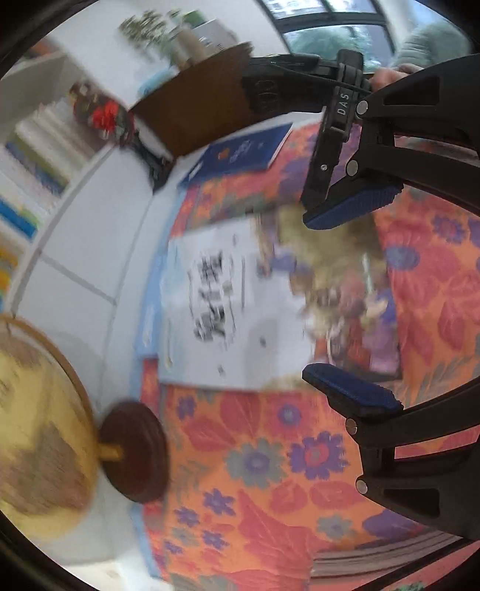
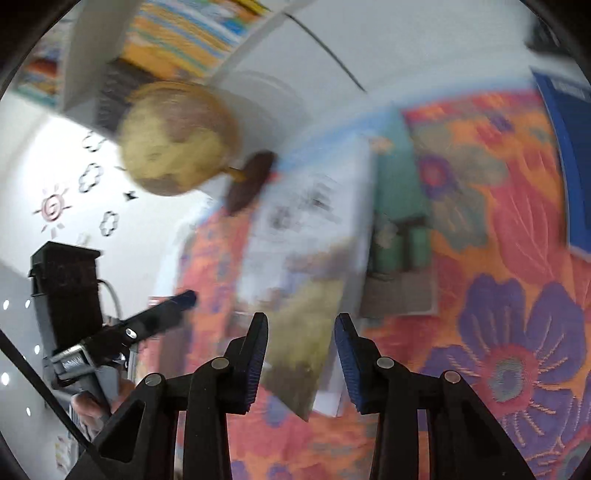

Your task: Organize books

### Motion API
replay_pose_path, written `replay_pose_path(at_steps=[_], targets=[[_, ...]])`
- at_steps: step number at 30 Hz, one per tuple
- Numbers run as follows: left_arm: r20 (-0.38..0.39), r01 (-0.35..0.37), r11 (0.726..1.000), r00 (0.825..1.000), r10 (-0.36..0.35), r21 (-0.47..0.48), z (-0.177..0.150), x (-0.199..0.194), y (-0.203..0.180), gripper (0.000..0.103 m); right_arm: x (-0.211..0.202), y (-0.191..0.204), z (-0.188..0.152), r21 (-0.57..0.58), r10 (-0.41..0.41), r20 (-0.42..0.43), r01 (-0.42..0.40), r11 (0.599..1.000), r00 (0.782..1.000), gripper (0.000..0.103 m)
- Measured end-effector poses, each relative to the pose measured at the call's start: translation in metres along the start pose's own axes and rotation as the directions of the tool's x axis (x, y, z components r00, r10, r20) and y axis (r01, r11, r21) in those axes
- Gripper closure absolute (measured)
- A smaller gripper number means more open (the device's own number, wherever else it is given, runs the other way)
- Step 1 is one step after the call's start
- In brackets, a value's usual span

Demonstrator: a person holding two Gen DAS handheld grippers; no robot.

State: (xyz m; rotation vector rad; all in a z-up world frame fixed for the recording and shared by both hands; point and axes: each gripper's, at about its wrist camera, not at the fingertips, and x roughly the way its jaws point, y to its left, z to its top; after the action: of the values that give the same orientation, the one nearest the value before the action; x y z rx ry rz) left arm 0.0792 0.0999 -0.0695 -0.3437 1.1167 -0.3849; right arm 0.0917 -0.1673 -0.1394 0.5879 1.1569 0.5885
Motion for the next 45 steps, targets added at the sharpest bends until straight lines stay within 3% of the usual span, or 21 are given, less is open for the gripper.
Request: replay_pose_path(at_steps=[3,5,7,10,13,15,19,25,28,35,38,41,45], targets=[[-0.032,-0.035,0.997,0.999,0.033,-0.073,0.003,0.016,0.024,0.030,0.002,-0.013,0.003,0.042,0.003,0.025,-0.004,0.999,1.000,0.070],[-0.039,-0.058,0.994,0.998,0.054,-0.094,0.004,0.021,0.033,0.030,-0.006,-0.014,0.006,0.042,-0.057,0.065,0.054,0.998,0.996,0.068],[-0.036,-0.026,0.994,0.999,0.023,-0.105,0.003,0.024,0.036,0.030,-0.011,-0.019,0.007,0.048,-0.116,0.104,0.111,0.993,0.988,0.068],[-0.045,-0.018,0.994,0.999,0.013,-0.109,0.001,0.028,0.038,0.030,-0.013,-0.026,0.007,0.066,-0.083,0.101,0.076,0.995,0.991,0.068],[-0.046,-0.016,0.995,0.999,0.012,-0.101,0.000,0.032,0.036,0.030,-0.002,-0.017,0.006,0.037,-0.017,0.046,0.016,0.999,0.999,0.067],[-0.058,0.028,0.994,0.998,-0.034,-0.102,-0.001,0.031,0.031,0.028,0.006,-0.009,0.003,0.024,-0.002,0.031,0.002,1.000,1.000,0.064],[-0.024,0.030,0.998,0.999,-0.031,-0.061,-0.001,0.013,0.017,0.028,0.008,0.017,-0.003,-0.069,-0.112,0.033,0.114,0.991,0.993,0.061],[0.036,0.081,0.996,0.996,-0.080,-0.022,0.001,-0.023,-0.001,0.028,0.009,0.021,-0.005,-0.070,-0.040,-0.016,0.039,0.997,0.999,0.061],[0.068,0.073,0.997,0.995,-0.074,0.019,-0.002,-0.040,-0.015,0.028,0.010,0.025,-0.006,-0.069,0.030,-0.029,-0.032,0.997,0.999,0.061],[0.100,0.063,0.994,0.992,-0.071,0.084,-0.010,-0.061,-0.040,0.028,0.019,0.047,-0.012,-0.122,0.054,-0.079,-0.064,0.991,0.995,0.061],[0.080,0.070,0.995,0.994,-0.076,0.076,-0.019,-0.061,-0.038,0.028,0.009,0.059,-0.014,-0.142,0.150,-0.083,-0.161,0.977,0.985,0.061],[0.043,0.052,0.998,0.998,-0.054,0.047,-0.041,-0.055,-0.029,0.028,0.006,0.066,-0.026,-0.174,0.055,-0.099,-0.071,0.982,0.994,0.061],[-0.001,0.060,0.994,0.998,-0.060,0.090,-0.074,-0.054,-0.027,0.028,0.011,0.065,-0.067,-0.255,-0.026,-0.223,-0.033,0.966,0.974,0.061]])
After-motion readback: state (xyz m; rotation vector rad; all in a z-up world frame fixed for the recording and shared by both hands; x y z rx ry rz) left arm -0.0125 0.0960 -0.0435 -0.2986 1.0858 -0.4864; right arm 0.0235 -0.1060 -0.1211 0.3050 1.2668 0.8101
